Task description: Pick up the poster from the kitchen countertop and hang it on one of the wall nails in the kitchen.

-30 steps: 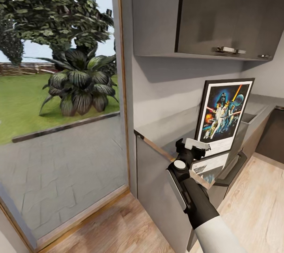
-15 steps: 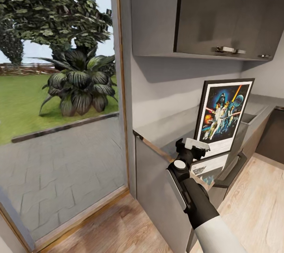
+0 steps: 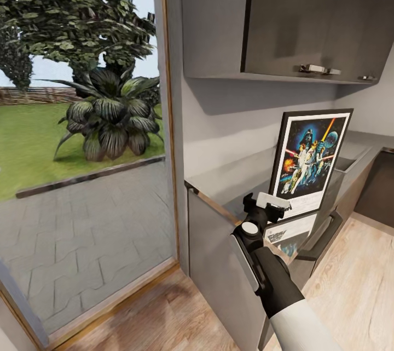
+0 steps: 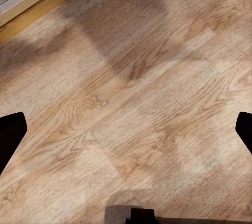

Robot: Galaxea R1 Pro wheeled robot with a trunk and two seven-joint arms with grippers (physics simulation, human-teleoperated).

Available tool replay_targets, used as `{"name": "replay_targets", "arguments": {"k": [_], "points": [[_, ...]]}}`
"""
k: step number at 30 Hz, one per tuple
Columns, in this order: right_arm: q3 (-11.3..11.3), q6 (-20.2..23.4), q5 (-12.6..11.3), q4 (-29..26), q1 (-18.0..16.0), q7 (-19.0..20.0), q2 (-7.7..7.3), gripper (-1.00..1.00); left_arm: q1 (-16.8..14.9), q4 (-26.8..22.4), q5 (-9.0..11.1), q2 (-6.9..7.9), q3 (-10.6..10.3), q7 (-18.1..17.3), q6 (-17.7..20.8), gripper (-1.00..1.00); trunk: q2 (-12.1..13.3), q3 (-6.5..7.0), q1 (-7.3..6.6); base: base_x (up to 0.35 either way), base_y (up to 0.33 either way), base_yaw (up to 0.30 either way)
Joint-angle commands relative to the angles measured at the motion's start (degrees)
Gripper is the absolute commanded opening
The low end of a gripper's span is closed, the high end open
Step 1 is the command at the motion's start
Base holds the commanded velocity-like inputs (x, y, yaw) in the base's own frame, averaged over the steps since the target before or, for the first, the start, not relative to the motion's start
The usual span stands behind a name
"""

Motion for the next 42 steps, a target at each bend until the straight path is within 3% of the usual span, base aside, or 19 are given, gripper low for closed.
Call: {"name": "replay_targets", "arguments": {"k": [1,13,20,42], "points": [[0.09,0.52,-0.26,-0.05,-0.05,-0.36,-0.02,1.0,0.02,-0.07,-0.37,-0.02,0.1,-0.01,-0.11,1.0,-0.03,-0.05,0.0,0.0,0.0,0.0],[-0.04,0.33,-0.49,1.44,-0.04,-0.28,-0.02,1.0,0.02,-0.07,-0.37,-0.02,0.1,-0.01,-0.11,1.0,-0.03,-0.05,0.0,0.0,0.0,0.0],[-0.05,-3.42,-2.6,4.07,-0.03,-0.31,-0.02,1.0,0.02,-0.07,-0.37,-0.02,0.1,-0.01,-0.11,1.0,-0.03,-0.05,0.0,0.0,0.0,0.0],[-0.03,-3.85,-2.85,4.29,-0.03,-0.32,-0.02,1.0,0.02,-0.07,-0.37,-0.02,0.1,-0.01,-0.11,1.0,-0.03,-0.05,0.0,0.021,-0.035,0.0]]}}
